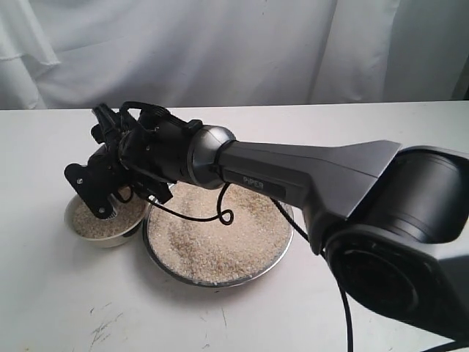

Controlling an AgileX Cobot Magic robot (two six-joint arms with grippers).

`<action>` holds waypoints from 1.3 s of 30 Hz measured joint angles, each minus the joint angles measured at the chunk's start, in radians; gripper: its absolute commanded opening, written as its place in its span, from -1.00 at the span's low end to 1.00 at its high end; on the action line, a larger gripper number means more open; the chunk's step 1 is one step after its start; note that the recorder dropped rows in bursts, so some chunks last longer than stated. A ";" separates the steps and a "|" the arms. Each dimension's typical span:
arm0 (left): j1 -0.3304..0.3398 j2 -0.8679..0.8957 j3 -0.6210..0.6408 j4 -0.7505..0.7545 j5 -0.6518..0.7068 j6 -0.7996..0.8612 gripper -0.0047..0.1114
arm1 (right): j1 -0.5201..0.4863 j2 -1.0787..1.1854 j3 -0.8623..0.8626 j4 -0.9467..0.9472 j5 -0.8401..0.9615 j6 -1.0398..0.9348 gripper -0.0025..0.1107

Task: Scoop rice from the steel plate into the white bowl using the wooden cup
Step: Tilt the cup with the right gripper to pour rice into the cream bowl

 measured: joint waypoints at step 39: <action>0.000 0.000 0.000 0.000 0.000 0.000 -0.92 | 0.100 0.000 0.000 -0.663 0.090 0.211 -0.96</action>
